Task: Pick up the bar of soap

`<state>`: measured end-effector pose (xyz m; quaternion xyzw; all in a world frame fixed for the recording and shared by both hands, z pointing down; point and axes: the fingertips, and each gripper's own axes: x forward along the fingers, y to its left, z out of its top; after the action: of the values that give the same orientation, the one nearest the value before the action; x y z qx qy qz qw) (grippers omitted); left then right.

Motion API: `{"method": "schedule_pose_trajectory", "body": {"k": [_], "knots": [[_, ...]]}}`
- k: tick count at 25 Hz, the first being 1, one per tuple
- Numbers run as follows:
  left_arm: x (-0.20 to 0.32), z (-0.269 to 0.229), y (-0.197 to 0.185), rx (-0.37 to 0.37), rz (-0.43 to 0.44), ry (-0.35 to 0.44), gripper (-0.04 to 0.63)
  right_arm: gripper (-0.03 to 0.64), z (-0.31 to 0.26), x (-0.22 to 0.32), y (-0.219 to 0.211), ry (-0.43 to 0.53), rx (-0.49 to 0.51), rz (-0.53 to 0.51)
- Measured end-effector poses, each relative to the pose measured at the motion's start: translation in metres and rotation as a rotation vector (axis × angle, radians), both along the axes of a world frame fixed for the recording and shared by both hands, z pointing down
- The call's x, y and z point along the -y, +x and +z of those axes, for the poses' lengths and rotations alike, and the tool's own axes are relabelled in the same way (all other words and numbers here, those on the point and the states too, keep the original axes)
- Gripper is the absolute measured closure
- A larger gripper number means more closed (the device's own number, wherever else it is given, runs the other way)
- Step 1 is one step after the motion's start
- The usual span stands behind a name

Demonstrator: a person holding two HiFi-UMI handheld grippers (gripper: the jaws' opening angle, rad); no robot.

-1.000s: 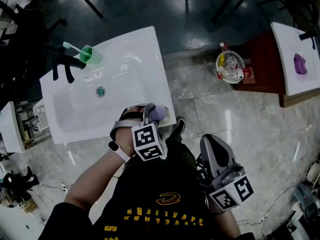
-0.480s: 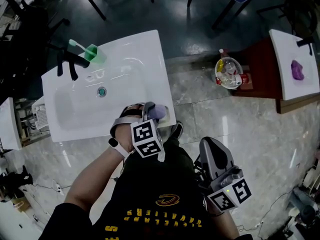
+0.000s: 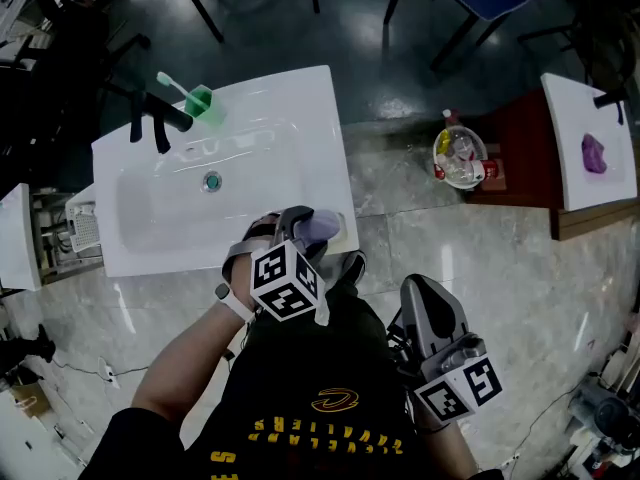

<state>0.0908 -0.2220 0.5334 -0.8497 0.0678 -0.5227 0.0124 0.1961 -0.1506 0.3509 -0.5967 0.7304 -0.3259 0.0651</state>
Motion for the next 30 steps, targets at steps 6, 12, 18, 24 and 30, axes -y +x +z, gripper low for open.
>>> {"method": "schedule_pose_trajectory", "body": {"k": [6, 12, 18, 24, 30], "knots": [[0.003, -0.023, -0.008, -0.099, -0.083, -0.021, 0.330, 0.600, -0.008, 0.000, -0.009, 0.015, -0.037, -0.023], [-0.003, -0.045, -0.017, -0.159, -0.116, -0.015, 0.330, 0.600, -0.018, 0.004, -0.020, 0.040, -0.063, -0.054], [-0.009, -0.076, -0.026, -0.251, -0.166, -0.018, 0.330, 0.600, -0.026, 0.011, -0.029, 0.047, -0.102, -0.085], [-0.009, -0.122, -0.033, -0.398, -0.236, -0.051, 0.330, 0.600, -0.044, 0.019, -0.029, 0.085, -0.124, -0.094], [-0.007, -0.169, -0.042, -0.574, -0.315, -0.087, 0.330, 0.600, -0.064, 0.025, -0.024, 0.118, -0.154, -0.087]]}}
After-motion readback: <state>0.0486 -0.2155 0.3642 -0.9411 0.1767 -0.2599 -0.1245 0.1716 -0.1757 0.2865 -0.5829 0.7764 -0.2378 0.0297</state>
